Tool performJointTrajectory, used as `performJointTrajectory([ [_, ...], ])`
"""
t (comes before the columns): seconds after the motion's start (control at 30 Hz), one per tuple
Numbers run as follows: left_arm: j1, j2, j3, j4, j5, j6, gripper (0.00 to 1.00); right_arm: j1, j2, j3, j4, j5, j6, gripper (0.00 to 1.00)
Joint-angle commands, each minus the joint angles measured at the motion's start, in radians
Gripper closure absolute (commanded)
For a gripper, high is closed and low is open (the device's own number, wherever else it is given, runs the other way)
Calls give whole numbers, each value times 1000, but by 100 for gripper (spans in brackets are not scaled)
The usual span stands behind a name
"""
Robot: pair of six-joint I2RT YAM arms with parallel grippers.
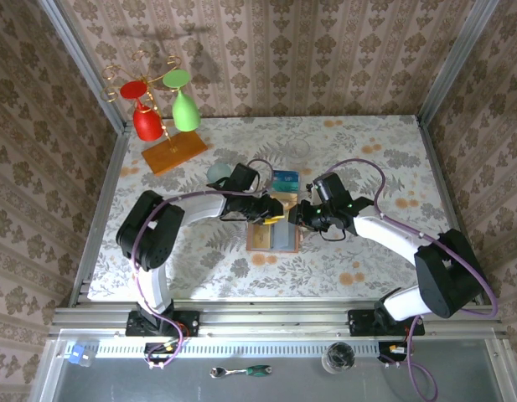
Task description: Take the credit cards out of the card holder
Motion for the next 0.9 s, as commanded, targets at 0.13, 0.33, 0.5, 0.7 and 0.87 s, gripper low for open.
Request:
performJointTrajectory([
  [0.13, 32, -56, -50, -5, 28, 28, 69, 13, 42, 31, 0, -23, 24, 72],
  [0.33, 70, -104, -119, 6, 14, 32, 71, 46, 92, 69, 5, -42, 26, 73],
  [0.5, 109, -147, -183, -7, -3, 54, 78, 78, 164, 118, 9, -62, 26, 74],
  [0.7, 136, -167, -237, -24, -15, 76, 85, 106, 246, 167, 15, -75, 29, 74],
  [0.87, 139, -160, -248, -84, -60, 122, 90, 109, 302, 180, 26, -96, 33, 74],
])
